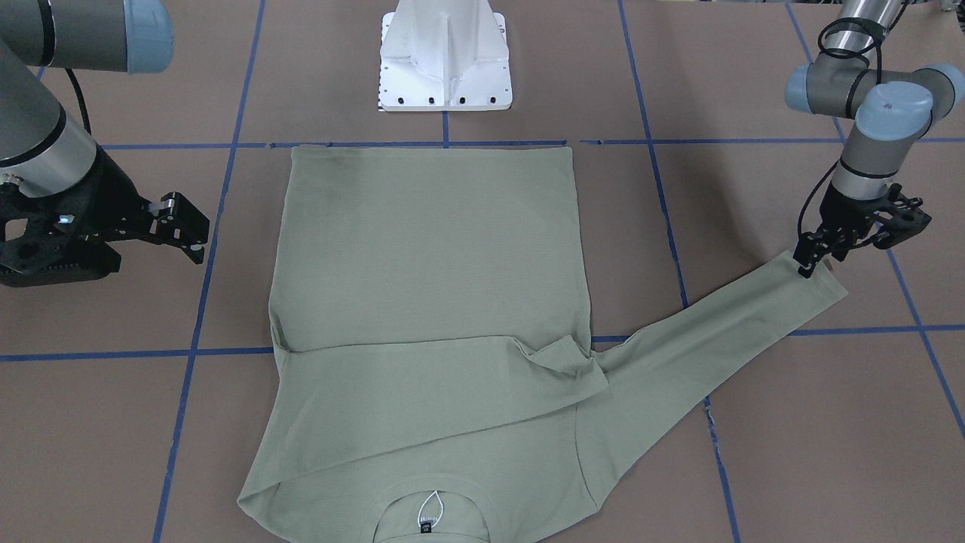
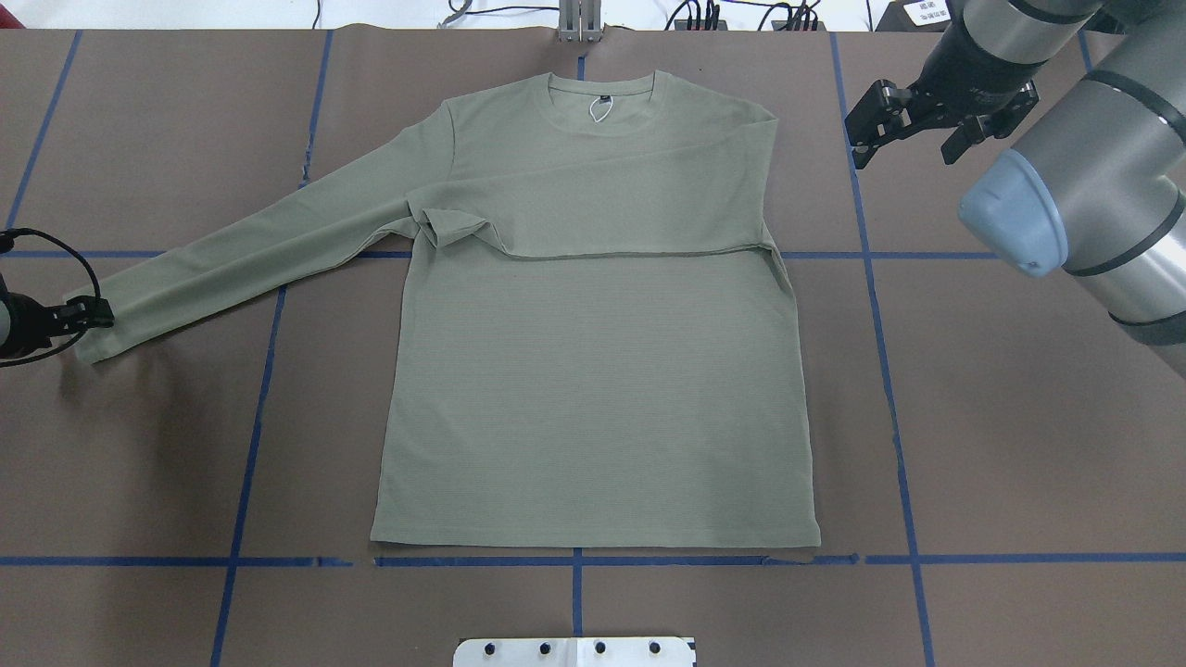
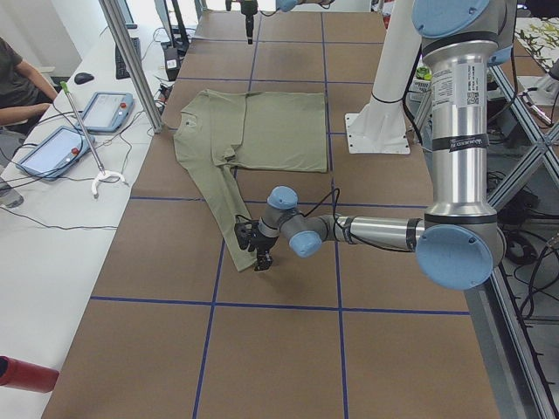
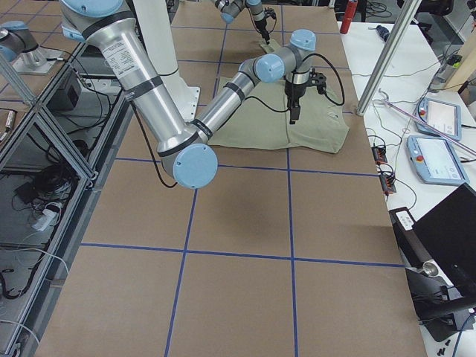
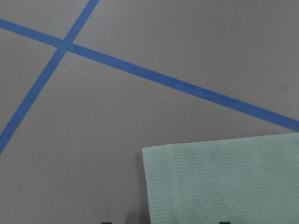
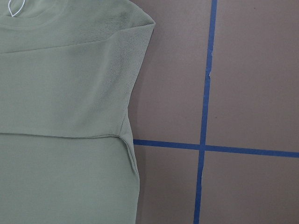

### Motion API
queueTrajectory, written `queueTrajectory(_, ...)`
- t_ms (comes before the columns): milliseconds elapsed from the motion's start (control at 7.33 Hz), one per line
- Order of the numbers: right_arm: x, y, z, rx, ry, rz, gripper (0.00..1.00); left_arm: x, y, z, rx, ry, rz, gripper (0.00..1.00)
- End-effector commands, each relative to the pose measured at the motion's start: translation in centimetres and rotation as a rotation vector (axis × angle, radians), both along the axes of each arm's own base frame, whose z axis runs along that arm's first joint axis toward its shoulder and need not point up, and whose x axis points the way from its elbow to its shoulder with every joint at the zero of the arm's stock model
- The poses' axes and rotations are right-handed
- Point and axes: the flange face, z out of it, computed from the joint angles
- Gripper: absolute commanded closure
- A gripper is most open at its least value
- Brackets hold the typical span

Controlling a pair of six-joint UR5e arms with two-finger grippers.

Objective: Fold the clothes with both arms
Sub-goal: 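Lower the left gripper onto the other sleeve cuff and grasp it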

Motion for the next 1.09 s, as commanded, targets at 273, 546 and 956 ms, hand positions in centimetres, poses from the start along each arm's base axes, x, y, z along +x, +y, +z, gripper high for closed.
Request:
queueTrajectory(273, 0.21, -0.07, -0.02, -0.002, -0.003, 0.002, 0.0, 0.11, 0.22, 0.18, -0.003, -0.003, 0.003, 0.21)
queueTrajectory(546, 0.37, -0.15, -0.12, -0.001, -0.005, 0.004, 0.0, 0.3, 0.32, 0.21, -0.017, 0.003, -0.012, 0.33)
queueTrajectory(956, 0.57, -0.19, -0.19, 0.0, -0.006, 0.007, 0.0, 0.31, 0.3, -0.03, -0.015, 0.007, -0.015, 0.59)
